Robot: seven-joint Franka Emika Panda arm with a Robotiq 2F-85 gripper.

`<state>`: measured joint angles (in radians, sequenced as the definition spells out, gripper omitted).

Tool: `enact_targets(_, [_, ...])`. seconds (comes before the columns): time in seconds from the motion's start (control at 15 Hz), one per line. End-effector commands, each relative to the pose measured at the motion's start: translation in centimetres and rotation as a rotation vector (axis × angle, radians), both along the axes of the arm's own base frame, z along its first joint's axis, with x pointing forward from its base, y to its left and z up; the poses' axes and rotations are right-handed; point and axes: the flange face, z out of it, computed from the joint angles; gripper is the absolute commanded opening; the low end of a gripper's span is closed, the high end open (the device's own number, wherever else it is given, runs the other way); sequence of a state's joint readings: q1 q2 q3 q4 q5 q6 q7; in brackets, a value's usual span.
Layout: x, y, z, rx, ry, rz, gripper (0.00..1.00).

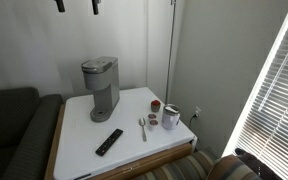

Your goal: Press the on/off button on the coffee machine.

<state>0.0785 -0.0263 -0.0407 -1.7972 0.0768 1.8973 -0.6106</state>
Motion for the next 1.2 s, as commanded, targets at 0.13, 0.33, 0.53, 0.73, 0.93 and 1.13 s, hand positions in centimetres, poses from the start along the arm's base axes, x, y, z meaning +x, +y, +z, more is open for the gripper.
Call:
enact_targets(0.13, [4.7, 4.5, -0.1, -0.096, 0.069, 0.085, 1.00])
enact_targets(0.33, [7.4, 6.6, -1.1, -0.085, 0.079, 0.111, 1.00])
enact_targets(0.53, [10.1, 7.7, -2.6, -0.051, 0.082, 0.132, 1.00])
enact_targets(0.73, [12.1, 8.3, -4.0, -0.040, 0.096, 0.145, 0.74])
enact_targets(0.93, [13.5, 9.0, -5.0, -0.040, 0.114, 0.156, 0.64])
enact_targets(1.13, [14.4, 9.8, -5.8, -0.049, 0.135, 0.166, 0.43])
